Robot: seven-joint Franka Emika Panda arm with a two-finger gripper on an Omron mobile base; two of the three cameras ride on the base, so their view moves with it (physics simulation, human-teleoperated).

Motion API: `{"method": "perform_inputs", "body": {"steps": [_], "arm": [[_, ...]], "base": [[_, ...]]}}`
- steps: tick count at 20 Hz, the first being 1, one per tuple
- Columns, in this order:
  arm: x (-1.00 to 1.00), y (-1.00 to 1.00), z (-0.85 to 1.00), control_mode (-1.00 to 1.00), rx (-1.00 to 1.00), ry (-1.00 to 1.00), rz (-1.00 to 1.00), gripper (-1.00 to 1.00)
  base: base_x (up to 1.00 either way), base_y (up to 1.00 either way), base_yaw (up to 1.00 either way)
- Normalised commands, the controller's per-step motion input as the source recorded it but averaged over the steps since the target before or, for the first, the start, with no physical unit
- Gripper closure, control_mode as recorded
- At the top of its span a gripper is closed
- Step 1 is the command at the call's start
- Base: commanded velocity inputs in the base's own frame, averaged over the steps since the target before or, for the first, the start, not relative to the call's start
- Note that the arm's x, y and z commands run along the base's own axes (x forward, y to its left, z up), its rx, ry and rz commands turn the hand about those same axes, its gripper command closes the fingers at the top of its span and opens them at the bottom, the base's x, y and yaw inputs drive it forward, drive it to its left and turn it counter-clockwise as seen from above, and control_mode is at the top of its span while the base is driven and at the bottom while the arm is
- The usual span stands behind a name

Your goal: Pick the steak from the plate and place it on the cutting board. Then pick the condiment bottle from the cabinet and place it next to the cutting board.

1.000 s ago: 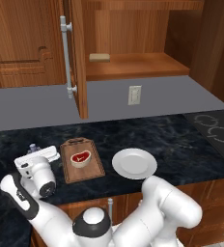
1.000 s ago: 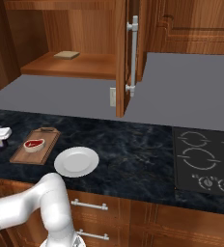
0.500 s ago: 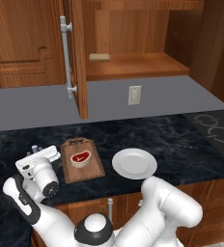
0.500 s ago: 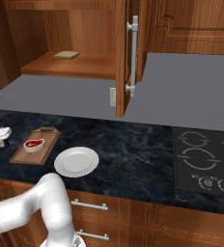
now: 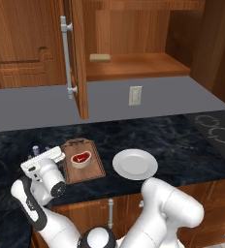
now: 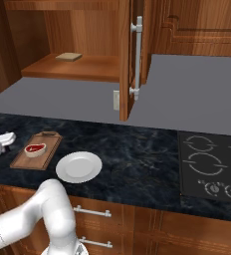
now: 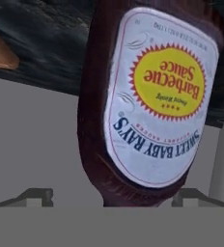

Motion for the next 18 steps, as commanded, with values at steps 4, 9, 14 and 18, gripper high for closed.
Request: {"method": "perform_inputs", "body": {"steps": [4, 9, 14, 18], "arm": [[-0.04, -0.32, -0.04, -1.00, 0.11, -0.01, 0.08, -1.00], [-0.35, -0.23, 0.00, -1.00, 0.09, -0.02, 0.08, -1.00], [-0.46, -0.11, -0.02, -1.00, 0.08, -0.02, 0.07, -1.00], [-0.52, -0.06, -0.05, -1.00, 0.08, -0.02, 0.05, -1.00]], "base": [[0.00, 0.00, 0.00], [0.00, 0.00, 0.00], [0.00, 0.00, 0.00], [0.00, 0.00, 0.00]]}}
